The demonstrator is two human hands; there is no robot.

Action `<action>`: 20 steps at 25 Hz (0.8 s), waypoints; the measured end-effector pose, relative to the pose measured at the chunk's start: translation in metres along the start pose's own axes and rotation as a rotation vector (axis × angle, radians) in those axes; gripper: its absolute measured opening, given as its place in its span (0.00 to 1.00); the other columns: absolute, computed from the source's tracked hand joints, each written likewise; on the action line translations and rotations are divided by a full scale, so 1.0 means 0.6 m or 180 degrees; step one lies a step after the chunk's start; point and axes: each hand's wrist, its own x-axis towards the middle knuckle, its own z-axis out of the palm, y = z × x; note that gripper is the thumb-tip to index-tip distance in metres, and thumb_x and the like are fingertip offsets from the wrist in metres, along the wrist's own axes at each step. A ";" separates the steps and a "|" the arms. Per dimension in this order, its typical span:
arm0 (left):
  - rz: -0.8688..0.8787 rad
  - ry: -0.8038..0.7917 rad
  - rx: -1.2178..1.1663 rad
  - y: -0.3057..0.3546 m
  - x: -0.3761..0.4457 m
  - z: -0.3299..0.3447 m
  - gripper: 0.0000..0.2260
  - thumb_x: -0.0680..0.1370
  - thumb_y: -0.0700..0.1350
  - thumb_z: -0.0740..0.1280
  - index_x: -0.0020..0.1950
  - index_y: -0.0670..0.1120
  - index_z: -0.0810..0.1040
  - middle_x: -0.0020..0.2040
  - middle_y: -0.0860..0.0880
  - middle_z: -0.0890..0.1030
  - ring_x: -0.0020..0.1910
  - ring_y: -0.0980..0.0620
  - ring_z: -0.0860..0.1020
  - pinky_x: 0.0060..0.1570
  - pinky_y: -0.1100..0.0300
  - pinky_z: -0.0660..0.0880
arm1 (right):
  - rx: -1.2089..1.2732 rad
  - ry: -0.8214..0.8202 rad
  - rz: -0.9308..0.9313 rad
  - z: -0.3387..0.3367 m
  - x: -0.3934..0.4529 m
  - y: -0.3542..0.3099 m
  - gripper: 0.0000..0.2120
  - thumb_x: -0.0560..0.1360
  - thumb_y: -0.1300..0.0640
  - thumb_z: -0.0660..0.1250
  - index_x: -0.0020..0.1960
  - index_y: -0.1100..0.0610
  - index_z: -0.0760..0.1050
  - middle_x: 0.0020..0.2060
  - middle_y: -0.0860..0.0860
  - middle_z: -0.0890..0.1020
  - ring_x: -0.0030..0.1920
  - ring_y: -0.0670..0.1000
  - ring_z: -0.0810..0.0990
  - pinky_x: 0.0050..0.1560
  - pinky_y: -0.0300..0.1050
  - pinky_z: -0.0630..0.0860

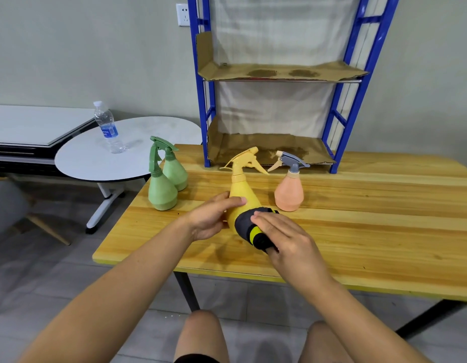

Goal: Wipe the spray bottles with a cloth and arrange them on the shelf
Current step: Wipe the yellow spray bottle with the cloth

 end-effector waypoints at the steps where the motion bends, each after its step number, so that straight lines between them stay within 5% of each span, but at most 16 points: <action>1: -0.0004 0.0109 0.0072 0.000 -0.001 0.007 0.36 0.67 0.52 0.79 0.71 0.41 0.70 0.63 0.40 0.81 0.62 0.41 0.80 0.62 0.45 0.77 | -0.0026 -0.0089 -0.0118 0.005 -0.001 -0.005 0.33 0.64 0.73 0.75 0.68 0.58 0.76 0.66 0.51 0.79 0.66 0.53 0.77 0.65 0.53 0.75; 6: 0.0154 0.0554 -0.0298 -0.006 -0.001 0.021 0.37 0.69 0.52 0.79 0.72 0.45 0.66 0.63 0.41 0.80 0.59 0.43 0.81 0.54 0.49 0.81 | -0.0042 -0.0142 -0.0148 -0.004 -0.004 0.007 0.34 0.64 0.73 0.75 0.68 0.57 0.76 0.66 0.50 0.78 0.66 0.52 0.77 0.67 0.50 0.74; 11: 0.0007 0.0185 -0.0744 0.002 -0.013 0.032 0.18 0.76 0.45 0.67 0.65 0.41 0.73 0.57 0.39 0.79 0.56 0.40 0.79 0.60 0.44 0.75 | -0.0124 -0.0217 -0.0193 0.001 -0.004 -0.007 0.32 0.66 0.70 0.75 0.68 0.57 0.76 0.66 0.50 0.78 0.66 0.52 0.76 0.66 0.52 0.74; 16: -0.0001 0.0230 -0.0182 -0.007 -0.013 0.014 0.28 0.72 0.50 0.75 0.68 0.39 0.74 0.60 0.40 0.82 0.59 0.42 0.81 0.56 0.48 0.79 | -0.0100 -0.0144 -0.0133 -0.011 -0.008 0.007 0.34 0.65 0.72 0.76 0.69 0.57 0.76 0.67 0.51 0.78 0.67 0.52 0.76 0.67 0.52 0.74; 20: 0.0004 0.0372 -0.0334 -0.014 -0.012 0.032 0.25 0.76 0.49 0.73 0.67 0.36 0.74 0.54 0.39 0.83 0.52 0.44 0.83 0.49 0.51 0.80 | -0.0028 -0.0189 -0.0452 0.007 -0.010 0.000 0.30 0.68 0.71 0.75 0.69 0.60 0.75 0.68 0.53 0.77 0.72 0.52 0.72 0.67 0.53 0.74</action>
